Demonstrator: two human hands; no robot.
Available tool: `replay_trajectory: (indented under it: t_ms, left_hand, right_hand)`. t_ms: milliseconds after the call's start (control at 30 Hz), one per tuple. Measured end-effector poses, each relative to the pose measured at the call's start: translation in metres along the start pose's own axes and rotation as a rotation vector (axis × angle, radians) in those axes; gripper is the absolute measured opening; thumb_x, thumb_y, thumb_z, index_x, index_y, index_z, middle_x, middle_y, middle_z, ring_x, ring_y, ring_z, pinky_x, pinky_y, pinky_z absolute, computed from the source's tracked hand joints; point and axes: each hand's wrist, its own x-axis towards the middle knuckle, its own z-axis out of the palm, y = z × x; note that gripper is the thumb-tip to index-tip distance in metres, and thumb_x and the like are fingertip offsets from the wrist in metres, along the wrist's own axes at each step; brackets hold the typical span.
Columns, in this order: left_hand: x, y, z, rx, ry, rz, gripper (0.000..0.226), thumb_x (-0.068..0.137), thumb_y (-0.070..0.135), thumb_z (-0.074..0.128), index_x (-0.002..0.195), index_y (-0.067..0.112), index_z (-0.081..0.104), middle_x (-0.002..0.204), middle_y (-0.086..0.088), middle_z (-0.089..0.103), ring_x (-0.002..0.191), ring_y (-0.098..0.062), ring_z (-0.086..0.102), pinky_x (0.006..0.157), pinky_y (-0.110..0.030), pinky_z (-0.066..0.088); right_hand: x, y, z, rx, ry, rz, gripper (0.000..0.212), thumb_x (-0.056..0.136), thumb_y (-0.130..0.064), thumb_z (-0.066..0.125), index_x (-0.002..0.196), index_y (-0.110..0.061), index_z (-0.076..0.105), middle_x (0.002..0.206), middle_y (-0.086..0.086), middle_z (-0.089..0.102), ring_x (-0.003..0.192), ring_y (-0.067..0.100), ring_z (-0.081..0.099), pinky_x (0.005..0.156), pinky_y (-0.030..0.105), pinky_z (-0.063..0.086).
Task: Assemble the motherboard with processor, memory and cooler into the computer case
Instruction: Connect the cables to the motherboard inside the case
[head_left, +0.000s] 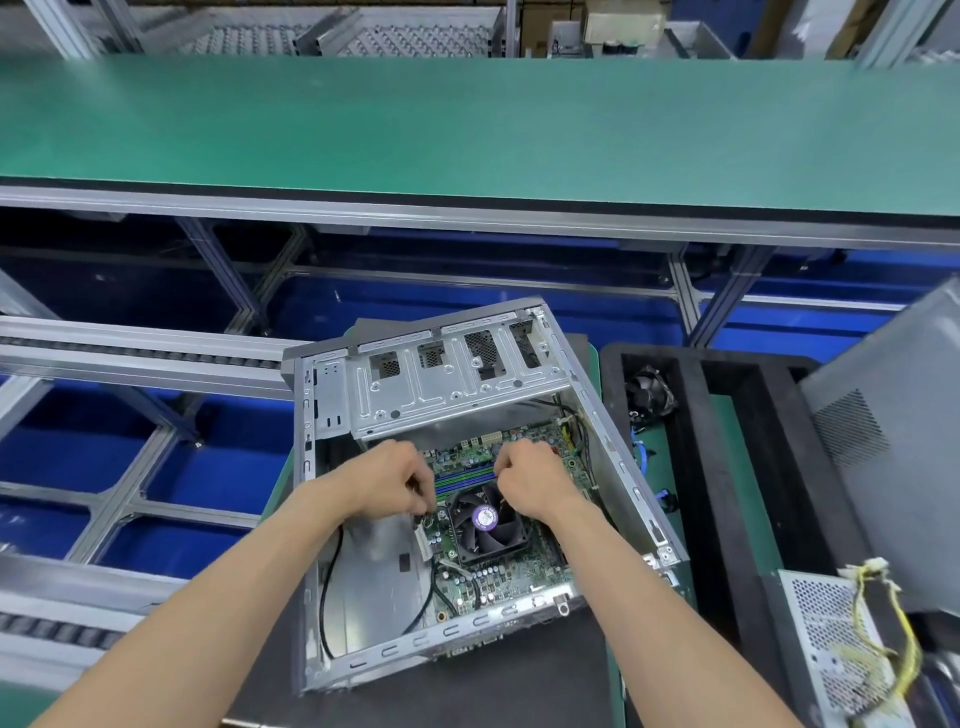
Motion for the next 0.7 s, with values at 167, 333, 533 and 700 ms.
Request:
replay_trajectory:
  t_ms: [167, 333, 533, 700]
  left_hand:
    - [0.005, 0.015, 0.022, -0.584, 0.315, -0.022, 0.020, 0.081, 0.013, 0.080, 0.088, 0.029, 0.074, 0.081, 0.002, 0.071, 0.073, -0.009, 0.062, 0.073, -0.022, 0.055]
    - [0.013, 0.027, 0.034, -0.898, 0.439, -0.065, 0.019, 0.070, 0.015, 0.089, 0.082, 0.018, 0.075, 0.075, -0.005, 0.075, 0.068, -0.012, 0.071, 0.064, -0.016, 0.051]
    - [0.017, 0.033, 0.039, -1.193, 0.449, 0.011, 0.020, 0.061, 0.010, 0.086, 0.079, 0.013, 0.077, 0.086, -0.019, 0.074, 0.080, -0.022, 0.070, 0.075, -0.026, 0.056]
    - [0.017, 0.035, 0.040, -1.309, 0.432, 0.101, 0.028, 0.075, -0.012, 0.073, 0.077, 0.015, 0.077, 0.087, -0.017, 0.074, 0.080, -0.024, 0.070, 0.071, -0.028, 0.056]
  right_hand:
    - [0.000, -0.001, 0.000, 0.007, 0.021, -0.007, 0.030, 0.084, -0.004, 0.046, 0.102, -0.014, 0.069, 0.109, 0.011, 0.066, 0.101, 0.031, 0.060, 0.089, 0.042, 0.053]
    - [-0.001, -0.003, 0.000, 0.117, 0.096, -0.064, 0.029, 0.086, -0.005, 0.050, 0.099, -0.018, 0.073, 0.094, 0.001, 0.070, 0.092, 0.021, 0.061, 0.080, 0.031, 0.049]
    - [-0.005, -0.007, -0.006, 0.261, 0.167, -0.120, 0.024, 0.081, -0.009, 0.062, 0.073, -0.031, 0.070, 0.067, -0.009, 0.067, 0.064, 0.002, 0.057, 0.053, 0.010, 0.038]
    - [-0.006, -0.010, -0.009, 0.411, 0.205, -0.128, 0.028, 0.080, -0.004, 0.063, 0.067, -0.029, 0.070, 0.065, -0.004, 0.067, 0.061, 0.008, 0.057, 0.055, 0.018, 0.042]
